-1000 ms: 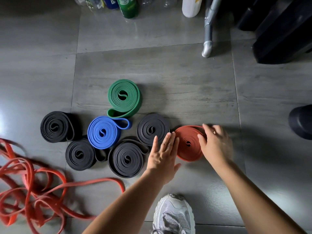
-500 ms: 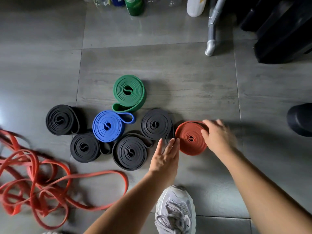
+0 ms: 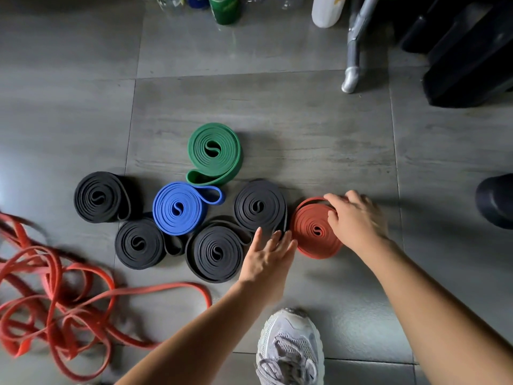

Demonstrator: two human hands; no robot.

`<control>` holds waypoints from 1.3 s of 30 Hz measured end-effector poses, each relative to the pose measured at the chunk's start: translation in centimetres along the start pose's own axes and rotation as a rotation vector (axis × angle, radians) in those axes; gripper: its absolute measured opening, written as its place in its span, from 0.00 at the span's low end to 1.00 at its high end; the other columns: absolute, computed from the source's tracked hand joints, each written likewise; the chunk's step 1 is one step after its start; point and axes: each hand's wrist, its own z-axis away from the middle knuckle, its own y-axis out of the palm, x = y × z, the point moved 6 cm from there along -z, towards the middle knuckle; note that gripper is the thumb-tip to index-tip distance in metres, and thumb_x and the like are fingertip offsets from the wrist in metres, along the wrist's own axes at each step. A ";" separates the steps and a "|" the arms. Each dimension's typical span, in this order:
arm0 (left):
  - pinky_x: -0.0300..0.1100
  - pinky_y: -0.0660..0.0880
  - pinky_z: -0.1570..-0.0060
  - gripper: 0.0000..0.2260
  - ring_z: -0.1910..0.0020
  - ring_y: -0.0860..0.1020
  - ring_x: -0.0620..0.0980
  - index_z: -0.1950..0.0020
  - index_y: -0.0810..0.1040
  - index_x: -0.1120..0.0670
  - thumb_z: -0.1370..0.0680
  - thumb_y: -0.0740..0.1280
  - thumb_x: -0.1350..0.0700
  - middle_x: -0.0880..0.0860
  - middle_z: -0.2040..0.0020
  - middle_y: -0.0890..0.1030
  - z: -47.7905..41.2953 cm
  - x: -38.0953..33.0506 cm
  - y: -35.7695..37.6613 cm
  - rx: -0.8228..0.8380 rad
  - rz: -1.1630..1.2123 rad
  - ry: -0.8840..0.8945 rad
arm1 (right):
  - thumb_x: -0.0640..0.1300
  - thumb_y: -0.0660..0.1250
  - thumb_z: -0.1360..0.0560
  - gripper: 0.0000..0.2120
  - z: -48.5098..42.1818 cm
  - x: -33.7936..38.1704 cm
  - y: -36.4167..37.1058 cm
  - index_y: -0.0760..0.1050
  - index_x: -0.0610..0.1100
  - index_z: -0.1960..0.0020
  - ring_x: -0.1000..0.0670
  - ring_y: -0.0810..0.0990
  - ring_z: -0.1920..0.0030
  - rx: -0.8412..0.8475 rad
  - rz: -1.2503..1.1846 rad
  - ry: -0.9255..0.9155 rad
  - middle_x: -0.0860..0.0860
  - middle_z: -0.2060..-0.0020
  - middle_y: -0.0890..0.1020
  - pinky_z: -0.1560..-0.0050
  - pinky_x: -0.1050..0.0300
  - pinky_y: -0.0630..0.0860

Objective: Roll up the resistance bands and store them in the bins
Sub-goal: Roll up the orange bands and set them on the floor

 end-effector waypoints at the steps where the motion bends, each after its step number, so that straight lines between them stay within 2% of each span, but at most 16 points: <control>1: 0.59 0.36 0.30 0.32 0.24 0.50 0.55 0.23 0.48 0.56 0.24 0.60 0.55 0.54 0.22 0.48 0.0 0.0 -0.2 -0.003 -0.006 0.010 | 0.51 0.60 0.25 0.18 0.1 0.0 -0.1 0.69 0.55 0.34 0.42 0.73 0.44 -0.011 0.005 0.015 0.47 0.43 0.74 0.47 0.52 0.71; 6: 0.59 0.41 0.28 0.31 0.26 0.53 0.54 0.23 0.46 0.55 0.22 0.57 0.54 0.53 0.23 0.52 -0.3 0.2 -0.7 -0.023 0.014 0.012 | 0.53 0.62 0.24 0.14 0.6 -0.4 0.5 0.73 0.50 0.41 0.40 0.76 0.46 0.001 -0.003 0.026 0.45 0.48 0.76 0.50 0.52 0.71; 9: 0.60 0.43 0.28 0.30 0.26 0.54 0.55 0.23 0.50 0.55 0.22 0.58 0.55 0.53 0.23 0.53 -0.6 0.2 -0.8 -0.012 -0.001 0.007 | 0.50 0.62 0.24 0.14 1.1 -1.9 0.5 0.75 0.48 0.41 0.40 0.78 0.48 -0.013 -0.113 0.061 0.44 0.48 0.77 0.53 0.51 0.73; 13: 0.60 0.45 0.28 0.32 0.25 0.52 0.55 0.24 0.49 0.56 0.23 0.61 0.55 0.53 0.23 0.50 -0.5 0.1 -0.4 0.023 -0.006 -0.012 | 0.50 0.59 0.22 0.19 3.0 -2.7 1.9 0.67 0.51 0.32 0.42 0.81 0.50 0.058 -0.014 0.084 0.45 0.48 0.82 0.56 0.53 0.75; 19: 0.55 0.47 0.26 0.27 0.25 0.51 0.52 0.23 0.52 0.53 0.21 0.57 0.55 0.50 0.22 0.50 0.3 0.6 -1.2 -0.038 0.073 0.060 | 0.52 0.61 0.23 0.26 2.5 -3.7 1.8 0.58 0.56 0.27 0.40 0.78 0.43 0.114 -0.271 0.243 0.46 0.40 0.78 0.51 0.51 0.74; 22: 0.52 0.49 0.27 0.27 0.25 0.53 0.51 0.24 0.56 0.52 0.22 0.58 0.55 0.49 0.23 0.54 1.7 1.3 -1.0 -0.102 0.163 0.069 | 0.51 0.60 0.23 0.28 2.0 -3.5 0.9 0.55 0.52 0.26 0.40 0.77 0.43 0.153 -0.323 0.285 0.44 0.42 0.79 0.49 0.49 0.74; 25: 0.48 0.62 0.30 0.25 0.29 0.66 0.53 0.30 0.70 0.55 0.28 0.65 0.57 0.53 0.28 0.68 5.0 2.7 -1.0 -0.222 0.234 0.083 | 0.50 0.60 0.23 0.29 2.3 -2.1 -0.4 0.53 0.49 0.25 0.39 0.77 0.43 0.135 -0.274 0.283 0.43 0.41 0.78 0.50 0.49 0.73; 27: 0.47 0.69 0.35 0.25 0.34 0.73 0.54 0.34 0.75 0.56 0.31 0.69 0.57 0.54 0.33 0.74 7.7 4.9 0.1 -0.264 0.280 -0.012 | 0.49 0.60 0.23 0.29 3.0 -0.9 -1.2 0.53 0.49 0.25 0.39 0.77 0.43 0.088 -0.236 0.271 0.42 0.41 0.77 0.51 0.50 0.72; 31: 0.41 0.63 0.33 0.26 0.30 0.63 0.52 0.27 0.64 0.54 0.25 0.62 0.55 0.52 0.28 0.64 14.8 11.3 4.8 -0.157 0.420 -0.449 | 0.47 0.62 0.24 0.30 5.0 4.0 -1.2 0.55 0.49 0.25 0.41 0.76 0.42 0.129 -0.300 0.124 0.45 0.40 0.77 0.46 0.49 0.73; 35: 0.45 0.64 0.35 0.26 0.34 0.65 0.56 0.29 0.63 0.57 0.26 0.64 0.57 0.56 0.30 0.63 21.0 16.5 8.1 -0.207 0.533 -0.825 | 0.46 0.63 0.24 0.29 6.8 10.6 0.2 0.57 0.49 0.25 0.41 0.79 0.50 0.226 -0.346 -0.066 0.44 0.46 0.80 0.50 0.50 0.74; 37: 0.44 0.61 0.32 0.30 0.32 0.63 0.57 0.27 0.61 0.56 0.28 0.65 0.58 0.55 0.28 0.62 22.4 18.3 9.3 -0.230 0.525 -0.901 | 0.45 0.63 0.24 0.29 7.4 13.6 0.8 0.57 0.50 0.26 0.42 0.78 0.50 0.283 -0.352 -0.143 0.46 0.47 0.79 0.49 0.50 0.73; 39: 0.44 0.57 0.29 0.33 0.28 0.58 0.54 0.25 0.56 0.50 0.29 0.64 0.57 0.51 0.25 0.58 22.7 19.7 9.9 -0.212 0.465 -0.885 | 0.46 0.64 0.24 0.28 8.1 16.2 1.2 0.58 0.50 0.26 0.44 0.78 0.49 0.322 -0.308 -0.232 0.48 0.48 0.78 0.49 0.51 0.73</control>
